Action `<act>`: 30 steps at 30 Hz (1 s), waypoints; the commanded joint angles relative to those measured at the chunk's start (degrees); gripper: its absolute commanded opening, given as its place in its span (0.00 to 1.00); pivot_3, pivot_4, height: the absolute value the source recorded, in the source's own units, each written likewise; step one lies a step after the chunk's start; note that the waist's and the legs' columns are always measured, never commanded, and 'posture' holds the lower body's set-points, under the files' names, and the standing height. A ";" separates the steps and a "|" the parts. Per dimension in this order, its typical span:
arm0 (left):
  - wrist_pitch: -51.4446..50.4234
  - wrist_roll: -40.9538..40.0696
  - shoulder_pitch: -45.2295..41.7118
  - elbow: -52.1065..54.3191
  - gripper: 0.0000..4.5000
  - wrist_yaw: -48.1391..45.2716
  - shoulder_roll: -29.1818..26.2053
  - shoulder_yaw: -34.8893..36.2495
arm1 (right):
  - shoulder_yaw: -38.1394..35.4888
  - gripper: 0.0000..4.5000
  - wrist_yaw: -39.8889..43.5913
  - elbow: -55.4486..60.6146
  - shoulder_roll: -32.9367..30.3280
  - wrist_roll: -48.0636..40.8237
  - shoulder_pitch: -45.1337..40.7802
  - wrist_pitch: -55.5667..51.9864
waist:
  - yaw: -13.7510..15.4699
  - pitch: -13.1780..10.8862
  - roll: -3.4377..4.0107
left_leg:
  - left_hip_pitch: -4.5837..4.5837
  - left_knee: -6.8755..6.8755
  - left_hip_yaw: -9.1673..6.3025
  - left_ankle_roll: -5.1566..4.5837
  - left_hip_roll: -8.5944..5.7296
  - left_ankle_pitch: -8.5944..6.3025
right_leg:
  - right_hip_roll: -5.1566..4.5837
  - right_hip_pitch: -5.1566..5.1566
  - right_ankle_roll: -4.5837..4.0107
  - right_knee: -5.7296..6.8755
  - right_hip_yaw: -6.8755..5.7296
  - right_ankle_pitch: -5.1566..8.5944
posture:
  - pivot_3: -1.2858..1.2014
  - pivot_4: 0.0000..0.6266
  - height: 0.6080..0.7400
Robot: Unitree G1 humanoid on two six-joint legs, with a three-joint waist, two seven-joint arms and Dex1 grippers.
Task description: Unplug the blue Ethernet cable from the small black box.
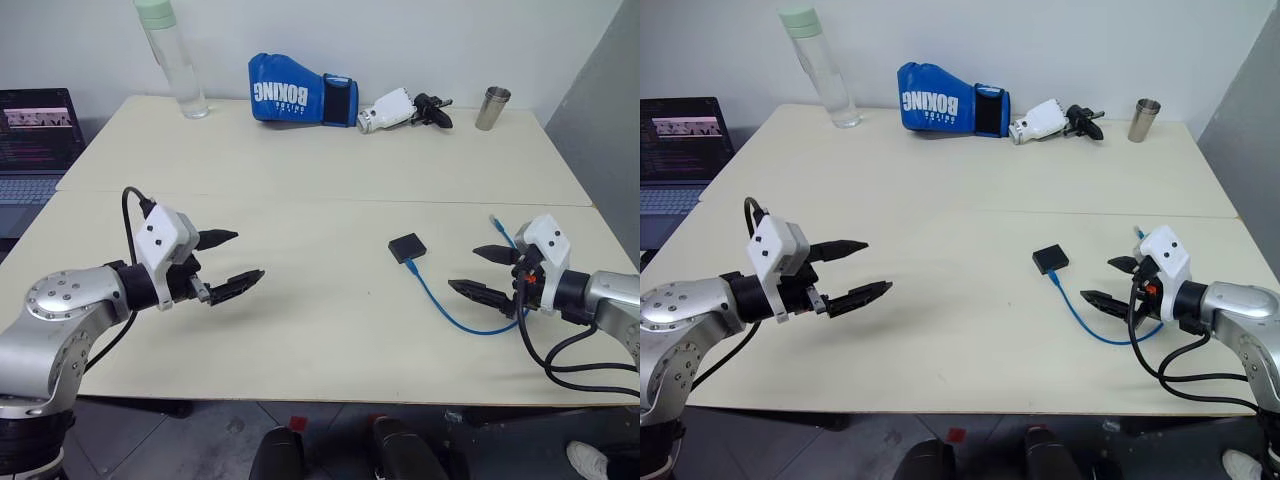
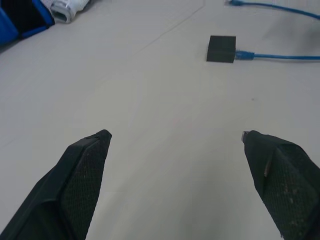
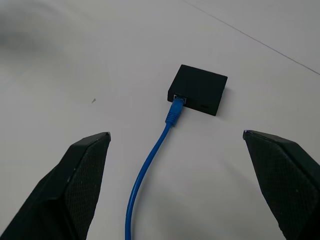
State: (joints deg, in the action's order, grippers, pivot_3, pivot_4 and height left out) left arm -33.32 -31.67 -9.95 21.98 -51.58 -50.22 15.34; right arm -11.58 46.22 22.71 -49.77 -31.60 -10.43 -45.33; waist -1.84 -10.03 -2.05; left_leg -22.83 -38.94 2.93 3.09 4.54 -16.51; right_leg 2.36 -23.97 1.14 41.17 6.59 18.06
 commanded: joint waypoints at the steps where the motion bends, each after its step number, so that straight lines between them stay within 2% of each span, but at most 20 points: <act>1: 0.08 -2.52 -1.15 3.04 1.00 -2.35 0.15 -1.84 | -1.83 1.00 -0.40 2.54 -0.16 -0.60 0.68 0.74 | -0.05 0.00 0.00 | 0.00 0.00 0.02 0.00 0.00 0.00 | 0.00 -0.01 0.00 0.00 0.00 0.00 | 0.52 0.24 1.00; 7: 0.40 -2.37 -2.28 5.17 1.00 -5.53 -0.18 -7.91 | 2.07 1.00 -9.39 3.91 6.96 2.16 0.11 -0.24 | -0.05 0.04 -0.02 | 0.02 -0.01 -0.10 0.01 0.01 0.00 | 0.02 0.06 0.00 0.01 0.01 0.00 | 0.52 0.24 1.00; 11: 1.32 -1.36 -4.78 4.73 1.00 -5.32 2.21 -12.21 | 5.88 1.00 -13.21 3.00 11.91 3.73 -0.79 -0.48 | -0.03 0.04 -0.01 | 0.02 -0.02 -0.13 0.02 -0.01 0.01 | 0.02 0.08 0.00 0.01 0.01 0.00 | 0.52 0.24 1.00; 21: 5.07 3.31 -7.20 1.72 1.00 -7.18 4.13 -18.07 | 12.44 1.00 -22.88 -9.91 24.42 13.90 -4.30 8.66 | -0.05 0.06 -0.03 | 0.02 -0.04 -0.14 0.02 -0.01 0.01 | 0.04 0.11 0.00 -0.01 -0.01 0.00 | 0.52 0.24 1.00; 28: 7.13 5.61 -7.24 0.42 1.00 -8.04 4.63 -19.46 | 13.81 1.00 -25.17 -15.54 29.29 17.14 -5.82 11.45 | -0.05 0.06 -0.02 | 0.04 -0.04 -0.10 0.02 -0.01 0.01 | 0.03 0.10 0.00 0.00 -0.01 0.00 | 0.52 0.24 1.00; 30: 7.44 5.91 -7.06 0.27 1.00 -8.13 4.76 -19.40 | 14.33 0.92 -25.48 -15.74 29.83 17.78 -5.92 10.74 | -0.07 0.07 -0.02 | 0.04 -0.04 -0.10 0.02 -0.01 0.01 | 0.03 0.10 0.00 0.00 -0.01 0.00 | 0.52 0.24 1.00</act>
State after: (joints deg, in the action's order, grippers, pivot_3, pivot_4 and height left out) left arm -27.16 -26.08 -16.56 21.80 -59.47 -45.68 -4.52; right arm 2.07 21.10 6.89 -20.32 -14.55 -15.75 -34.55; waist -1.92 -9.96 -2.07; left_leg -22.78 -38.98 2.83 3.11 4.53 -16.50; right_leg 2.39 -23.87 1.13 41.18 6.58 18.06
